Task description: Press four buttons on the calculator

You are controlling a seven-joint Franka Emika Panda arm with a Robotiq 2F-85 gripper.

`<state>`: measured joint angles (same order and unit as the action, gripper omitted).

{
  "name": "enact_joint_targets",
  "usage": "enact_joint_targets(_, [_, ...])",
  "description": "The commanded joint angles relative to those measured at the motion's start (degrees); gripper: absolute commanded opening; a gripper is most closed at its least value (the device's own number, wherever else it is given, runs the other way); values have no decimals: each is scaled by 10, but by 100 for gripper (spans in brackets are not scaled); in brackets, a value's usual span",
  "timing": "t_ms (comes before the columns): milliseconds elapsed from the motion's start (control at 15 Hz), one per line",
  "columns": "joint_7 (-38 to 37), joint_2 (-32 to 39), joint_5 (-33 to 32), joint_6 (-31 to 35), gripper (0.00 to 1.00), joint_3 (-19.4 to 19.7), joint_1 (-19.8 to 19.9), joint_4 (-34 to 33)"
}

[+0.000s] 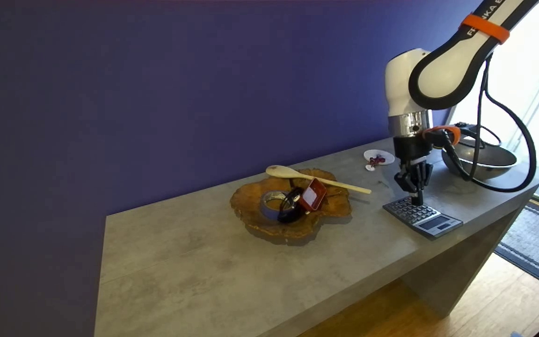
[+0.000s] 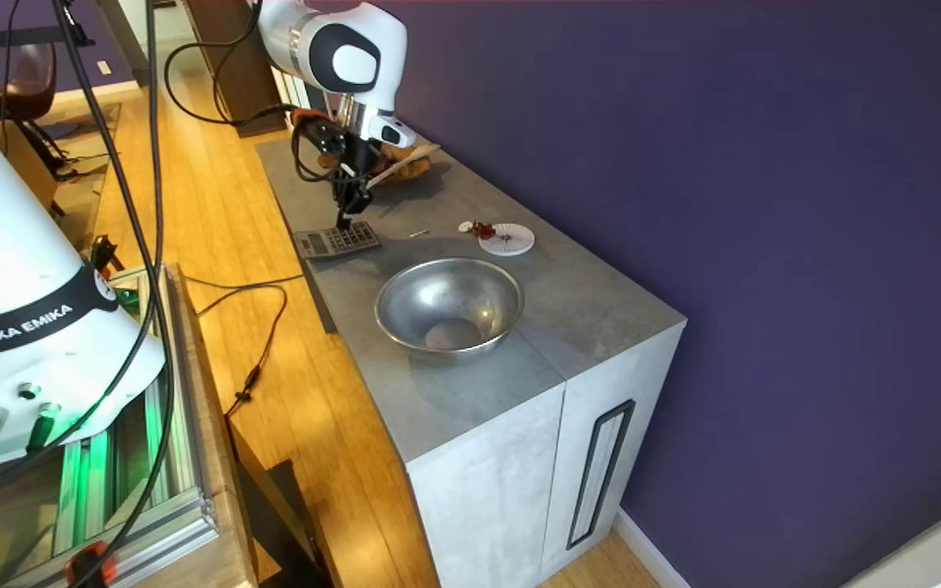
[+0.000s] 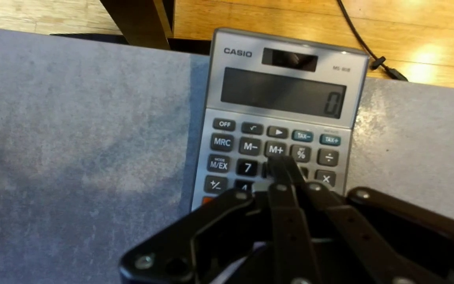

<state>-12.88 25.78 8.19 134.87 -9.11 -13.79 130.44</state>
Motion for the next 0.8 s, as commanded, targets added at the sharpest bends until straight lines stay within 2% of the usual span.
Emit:
enact_joint_targets(0, [0,18,-12,-5,0,3,-3,-18])
enact_joint_targets(733, [-3,34,-17,-1,0,7,-6,-30])
